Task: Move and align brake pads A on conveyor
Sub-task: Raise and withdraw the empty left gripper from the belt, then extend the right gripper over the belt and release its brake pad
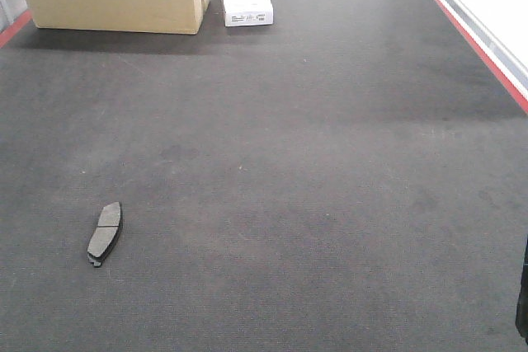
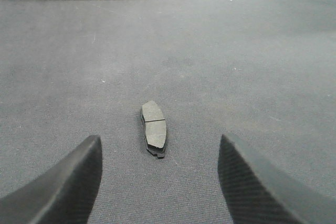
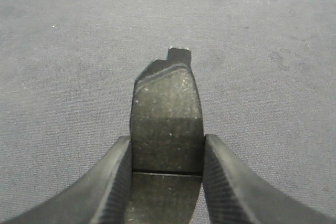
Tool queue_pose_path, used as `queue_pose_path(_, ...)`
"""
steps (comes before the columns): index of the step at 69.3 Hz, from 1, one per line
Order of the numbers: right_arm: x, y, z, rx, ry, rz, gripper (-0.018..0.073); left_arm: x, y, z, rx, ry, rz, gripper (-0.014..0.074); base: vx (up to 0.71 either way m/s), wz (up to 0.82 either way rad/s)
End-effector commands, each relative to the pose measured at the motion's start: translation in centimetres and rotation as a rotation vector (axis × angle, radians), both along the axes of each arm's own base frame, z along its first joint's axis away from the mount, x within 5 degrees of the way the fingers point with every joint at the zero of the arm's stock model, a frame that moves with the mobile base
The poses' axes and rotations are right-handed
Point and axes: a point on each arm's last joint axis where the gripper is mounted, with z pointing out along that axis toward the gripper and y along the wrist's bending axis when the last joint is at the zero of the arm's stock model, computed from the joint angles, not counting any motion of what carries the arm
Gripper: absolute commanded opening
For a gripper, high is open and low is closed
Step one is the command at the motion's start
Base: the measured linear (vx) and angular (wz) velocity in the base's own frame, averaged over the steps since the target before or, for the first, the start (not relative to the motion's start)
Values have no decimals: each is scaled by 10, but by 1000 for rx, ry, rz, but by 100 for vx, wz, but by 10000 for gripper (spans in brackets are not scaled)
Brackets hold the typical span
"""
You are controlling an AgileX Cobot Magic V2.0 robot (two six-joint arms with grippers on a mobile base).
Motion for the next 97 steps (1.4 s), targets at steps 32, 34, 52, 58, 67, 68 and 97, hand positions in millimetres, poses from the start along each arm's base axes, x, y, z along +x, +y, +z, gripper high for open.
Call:
queue_pose_path(32,5,1,21,35,-156,-5,-7,2,0,14,-23,-85,1,447,0,0)
queue_pose_path(34,5,1,20,41,-149,-4,-7,2,0,14,-23,-85,1,447,0,0)
queue_pose_path(52,52,9,21,9,32,-1,-3,2,0,14,-23,-85,1,447,0,0)
queue_pose_path(58,77,13,21,-7,122,3,-3,2,0,14,-23,-85,1,447,0,0)
queue_pose_path(67,120,21,16,-41,225,20,-3,2,0,14,-23,-85,1,447,0,0)
queue_pose_path(68,127,22,13,-47,248,22,-3,2,0,14,-23,-85,1,447,0,0)
queue_pose_path(97,237,40,-33,-167,529,101,3,2,0,14,-23,-85,1,447,0,0)
